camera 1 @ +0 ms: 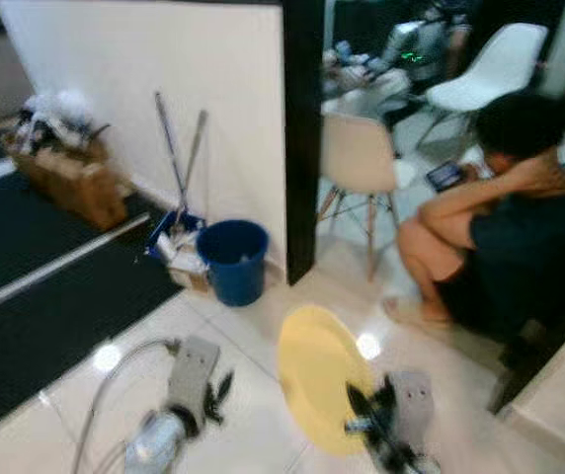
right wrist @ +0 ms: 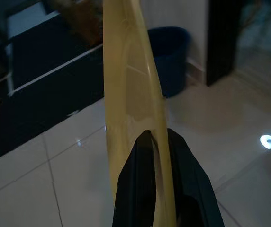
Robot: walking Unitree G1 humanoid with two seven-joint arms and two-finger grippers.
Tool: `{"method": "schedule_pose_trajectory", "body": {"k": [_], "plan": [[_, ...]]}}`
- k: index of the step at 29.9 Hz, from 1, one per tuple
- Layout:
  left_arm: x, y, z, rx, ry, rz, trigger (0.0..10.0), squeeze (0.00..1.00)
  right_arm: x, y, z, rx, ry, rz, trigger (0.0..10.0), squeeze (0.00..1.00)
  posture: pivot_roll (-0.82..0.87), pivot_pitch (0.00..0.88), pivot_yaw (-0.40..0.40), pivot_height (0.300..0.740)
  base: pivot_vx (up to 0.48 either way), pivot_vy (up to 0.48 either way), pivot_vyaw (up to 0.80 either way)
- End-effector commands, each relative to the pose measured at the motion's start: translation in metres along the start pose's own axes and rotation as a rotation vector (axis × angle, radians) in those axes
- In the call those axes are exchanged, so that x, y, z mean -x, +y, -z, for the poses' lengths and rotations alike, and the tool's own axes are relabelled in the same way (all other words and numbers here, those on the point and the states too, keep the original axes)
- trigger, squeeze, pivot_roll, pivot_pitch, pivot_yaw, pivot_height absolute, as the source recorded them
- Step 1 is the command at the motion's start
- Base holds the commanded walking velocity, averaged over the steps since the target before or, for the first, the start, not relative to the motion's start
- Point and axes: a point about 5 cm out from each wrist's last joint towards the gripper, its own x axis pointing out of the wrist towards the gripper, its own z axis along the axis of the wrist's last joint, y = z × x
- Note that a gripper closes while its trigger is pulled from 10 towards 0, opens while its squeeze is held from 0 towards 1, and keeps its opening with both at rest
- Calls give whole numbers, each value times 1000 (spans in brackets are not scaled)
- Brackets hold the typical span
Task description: Setting the table
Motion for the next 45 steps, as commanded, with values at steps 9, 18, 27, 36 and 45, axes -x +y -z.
{"method": "schedule_pose_trajectory", "body": {"k": [9, 18, 27, 36, 45], "plan": [[6, 8, 11, 25, 54, -34, 10000, 0, 0, 10, 1, -20, 4, -47, 10000, 0, -54, 58, 116, 740, 267, 0, 444], [4, 7, 11, 49, 74, -33, 10000, 0, -1, 12, 1, -21, 5, -67, 10000, 0, -54, 56, 117, 740, 0, 0, 57], [4, 7, 10, 56, 84, -35, 10000, 0, -1, 14, 1, -24, 8, -86, 10000, 0, -53, 54, 118, 740, 0, 0, 768], [2, 5, 9, 125, 101, -18, 10000, 0, -2, 26, -8, -44, -17, -169, 10000, 0, -53, 55, 118, 740, 0, 0, 800], [2, 5, 9, 164, 115, -22, 10000, 0, -3, 33, -17, -79, -43, -226, 10000, 0, -51, 55, 120, 740, 0, 0, 800]]}}
